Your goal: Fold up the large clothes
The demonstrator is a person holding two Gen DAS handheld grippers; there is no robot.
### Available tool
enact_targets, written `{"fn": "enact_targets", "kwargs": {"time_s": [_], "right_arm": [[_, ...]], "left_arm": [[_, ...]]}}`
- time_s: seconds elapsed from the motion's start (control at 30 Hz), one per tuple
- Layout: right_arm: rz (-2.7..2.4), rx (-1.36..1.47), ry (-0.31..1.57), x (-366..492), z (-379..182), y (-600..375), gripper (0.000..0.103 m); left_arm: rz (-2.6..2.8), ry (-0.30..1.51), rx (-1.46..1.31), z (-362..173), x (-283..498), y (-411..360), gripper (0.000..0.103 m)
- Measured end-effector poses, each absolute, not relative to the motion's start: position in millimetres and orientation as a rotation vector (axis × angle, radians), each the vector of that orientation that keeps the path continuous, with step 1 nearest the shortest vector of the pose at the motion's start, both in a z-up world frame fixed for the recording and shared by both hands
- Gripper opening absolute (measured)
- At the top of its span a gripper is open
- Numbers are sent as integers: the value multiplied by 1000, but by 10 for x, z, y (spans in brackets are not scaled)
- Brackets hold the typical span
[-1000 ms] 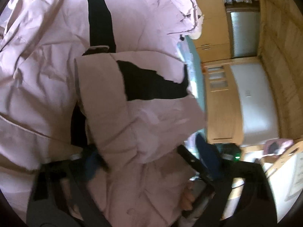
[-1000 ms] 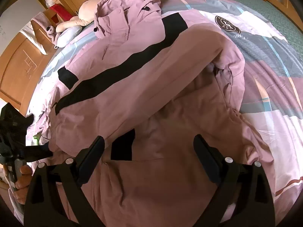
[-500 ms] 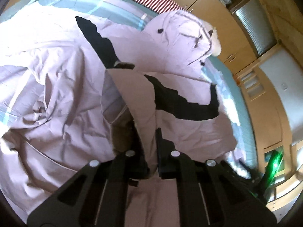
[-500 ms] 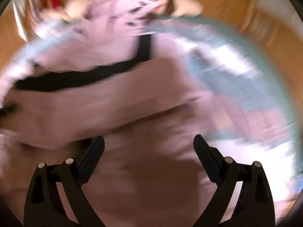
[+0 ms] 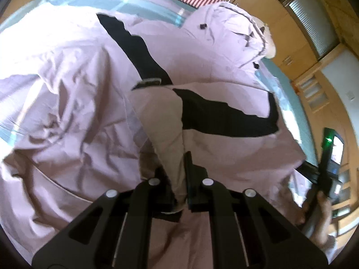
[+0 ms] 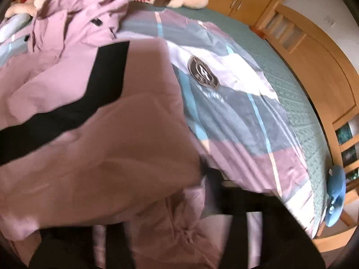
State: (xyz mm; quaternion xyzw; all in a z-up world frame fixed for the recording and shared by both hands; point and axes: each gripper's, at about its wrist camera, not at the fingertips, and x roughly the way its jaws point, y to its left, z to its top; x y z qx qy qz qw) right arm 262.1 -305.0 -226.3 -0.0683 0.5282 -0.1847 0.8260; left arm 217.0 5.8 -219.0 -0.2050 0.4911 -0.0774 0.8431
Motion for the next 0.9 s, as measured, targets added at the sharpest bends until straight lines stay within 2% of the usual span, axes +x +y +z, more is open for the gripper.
{"fn": "enact_targets", "kwargs": {"time_s": [0.03,0.2,0.27,0.4,0.57,0.6,0.63,0.67,0.7,0.73,0.77,0.8,0.9], "right_arm": [[-383,-162,1116,2588,-2272,-3016,27],[-353,-259,1093,2284,-2291,-2863,21],[-350,-245,1104,2196,-2288,-2928,15],[-554,-185,1165,2098,-2393,-3436,14],[-530,191,1156,1778,-2277,-4064,17],[-483,239,1134,1714,-2198,-4065,25],[-404,280,1103,1653,-2052,-4018,42],[-333,297,1080,1617,-1939,-3957,55],[-245,291,1046,1546,-1789,-3848,82],[-215,265,1033,1513,-1723,-3762,93],[-203,198,1050,1464,-1712,-3660,93],[-208,135,1104,1446,-1791,-3622,92],[-234,40,1304,1270,-2253,-3654,90]], "left_arm": [[-134,1024,-407,-2171,2168,40,7],[-61,995,-353,-2141,2281,-9,7],[-40,984,-346,-2128,2365,6,7],[6,968,-339,-2102,2523,129,10],[15,972,-357,-2107,2522,258,12],[7,963,-353,-2056,2502,243,12],[-4,944,-336,-1954,2455,209,13],[-6,923,-313,-1854,2413,169,20],[-1,887,-278,-1714,2349,114,26],[2,862,-257,-1631,2305,76,32],[14,825,-225,-1532,2244,26,51],[32,773,-178,-1412,2151,-42,59],[46,723,-86,-1252,2019,-169,60]]}}
